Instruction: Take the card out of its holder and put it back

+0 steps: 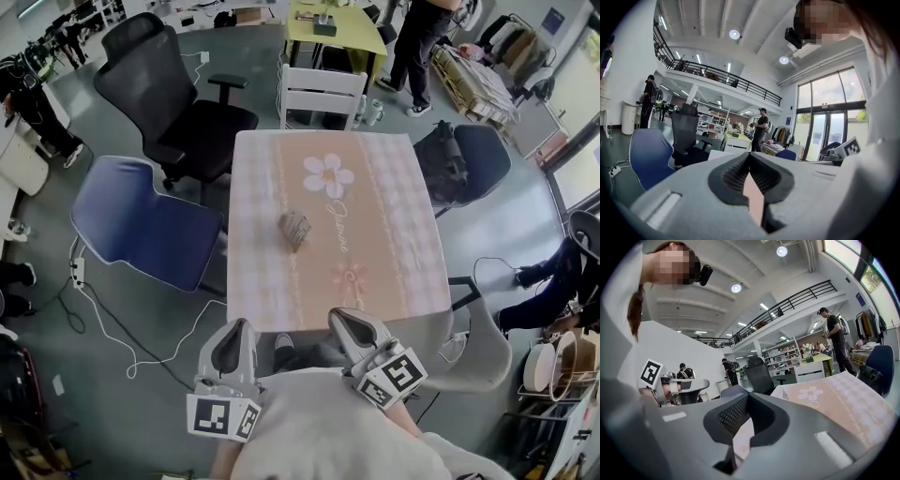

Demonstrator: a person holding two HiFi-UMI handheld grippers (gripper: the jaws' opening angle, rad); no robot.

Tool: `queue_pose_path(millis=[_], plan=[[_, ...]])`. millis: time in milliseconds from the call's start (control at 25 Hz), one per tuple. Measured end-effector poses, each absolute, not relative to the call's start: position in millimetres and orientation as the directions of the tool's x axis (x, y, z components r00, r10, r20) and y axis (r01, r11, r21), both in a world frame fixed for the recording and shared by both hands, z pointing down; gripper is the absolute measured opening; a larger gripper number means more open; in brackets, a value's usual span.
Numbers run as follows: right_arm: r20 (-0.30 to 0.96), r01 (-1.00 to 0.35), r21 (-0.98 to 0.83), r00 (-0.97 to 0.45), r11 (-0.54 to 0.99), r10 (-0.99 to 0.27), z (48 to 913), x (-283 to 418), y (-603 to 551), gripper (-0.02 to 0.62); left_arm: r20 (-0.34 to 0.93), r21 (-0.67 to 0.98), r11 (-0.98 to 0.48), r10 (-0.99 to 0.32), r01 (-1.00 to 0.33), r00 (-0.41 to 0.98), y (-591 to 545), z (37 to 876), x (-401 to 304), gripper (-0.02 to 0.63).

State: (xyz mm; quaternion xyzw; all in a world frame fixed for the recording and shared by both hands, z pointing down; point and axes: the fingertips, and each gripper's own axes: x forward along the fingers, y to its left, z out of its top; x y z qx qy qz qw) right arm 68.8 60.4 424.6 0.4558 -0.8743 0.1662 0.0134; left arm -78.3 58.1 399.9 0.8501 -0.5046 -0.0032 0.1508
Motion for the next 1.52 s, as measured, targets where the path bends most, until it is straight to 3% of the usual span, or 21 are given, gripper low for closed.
queue_pose_path(millis=[640, 1120, 1520], plan=[[0.211, -0.816, -0.288, -0.565, 0.502, -0.797, 433, 74, 33, -0.003, 0.184, 0.291, -0.462, -0.832, -0.838, 0.523, 26, 411, -70, 0.0], [0.233, -0.764, -0.297, -0.64, 0.573, -0.733, 432, 85, -21, -0.002, 0.206, 0.304, -0.384, -0.867, -0.872, 0.453, -18, 408, -55, 0.0], [0.245, -0.702, -0.332, -0.71, 0.631, -0.66, 448, 89, -44, -0.003, 0.252, 0.282, -0.237, -0.917, -0.93, 0.31, -21, 417, -67, 0.0]])
